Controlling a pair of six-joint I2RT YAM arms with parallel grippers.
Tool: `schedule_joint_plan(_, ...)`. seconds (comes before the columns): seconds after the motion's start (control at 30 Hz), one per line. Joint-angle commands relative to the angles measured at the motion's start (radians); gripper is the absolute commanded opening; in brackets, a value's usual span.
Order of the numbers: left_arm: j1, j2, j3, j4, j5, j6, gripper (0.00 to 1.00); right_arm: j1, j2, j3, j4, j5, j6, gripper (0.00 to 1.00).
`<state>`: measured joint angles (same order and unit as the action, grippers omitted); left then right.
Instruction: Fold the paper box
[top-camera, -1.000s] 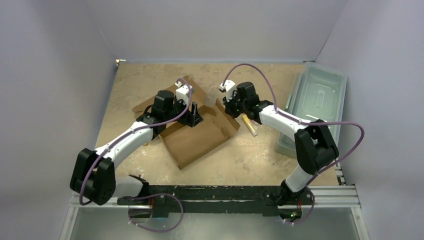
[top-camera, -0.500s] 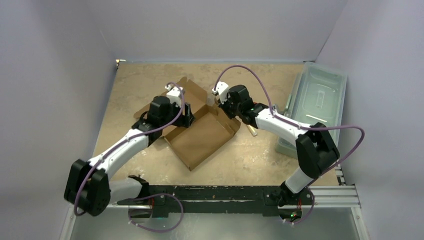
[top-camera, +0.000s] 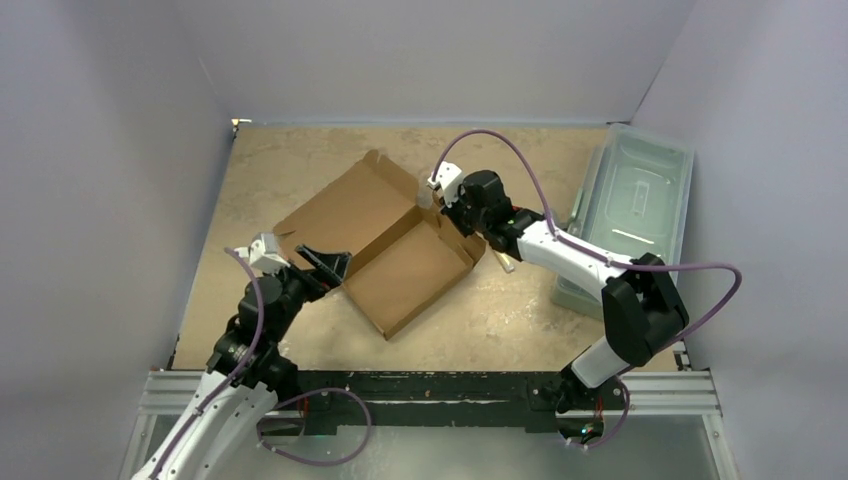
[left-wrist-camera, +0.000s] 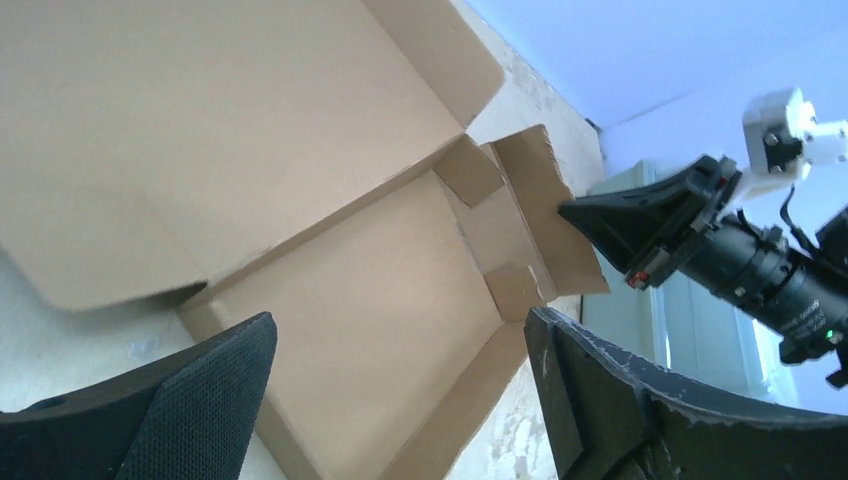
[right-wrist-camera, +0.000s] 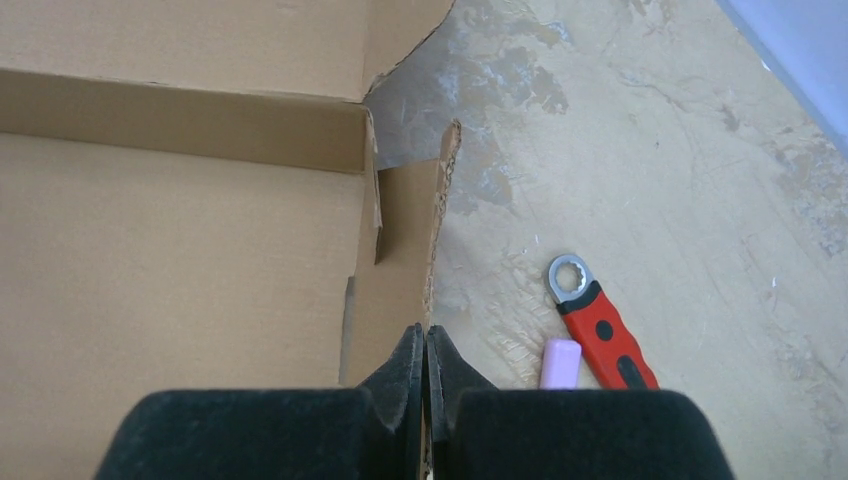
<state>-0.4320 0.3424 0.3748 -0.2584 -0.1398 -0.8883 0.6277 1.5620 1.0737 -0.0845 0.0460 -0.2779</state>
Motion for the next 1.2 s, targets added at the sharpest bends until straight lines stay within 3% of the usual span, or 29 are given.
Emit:
schedule_joint_plan(0.0, 0.006, -0.055, -0.062, -0.059, -0.074, -0.185, 0.94, -0.013, -0.032, -0.008, 0.042, -0.002, -0.009, 0.0)
schedule_joint_plan(0.17, 0.006, 0.0, -0.065, -0.156, -0.189, -0.17, 0.95, -0.027, -0.034, -0.009, 0.036, -0.023, -0.001, 0.0)
schedule_joint_plan(0.43, 0.045, 0.171, -0.128, -0.036, -0.215, -0.183, 0.95, -0.032, -0.036, -0.008, 0.032, -0.037, 0.001, 0.0)
schedule_joint_plan(0.53, 0.129, 0.247, -0.146, 0.043, -0.143, -0.156, 0.94, -0.033, -0.039, -0.008, 0.031, -0.044, 0.004, 0.0)
schedule_joint_plan(0.73, 0.343, 0.365, -0.221, 0.421, 0.126, -0.139, 0.84, -0.033, -0.035, -0.005, 0.026, -0.044, 0.005, 0.0)
schedule_joint_plan(0.93, 0.395, 0.455, -0.23, 0.562, 0.186, -0.186, 0.81, -0.033, -0.031, 0.0, 0.023, -0.075, 0.006, 0.0)
schedule_joint_plan(1.17, 0.493, 0.561, -0.302, 0.761, 0.267, -0.303, 0.64, -0.033, -0.024, -0.001, 0.022, -0.078, 0.004, 0.0)
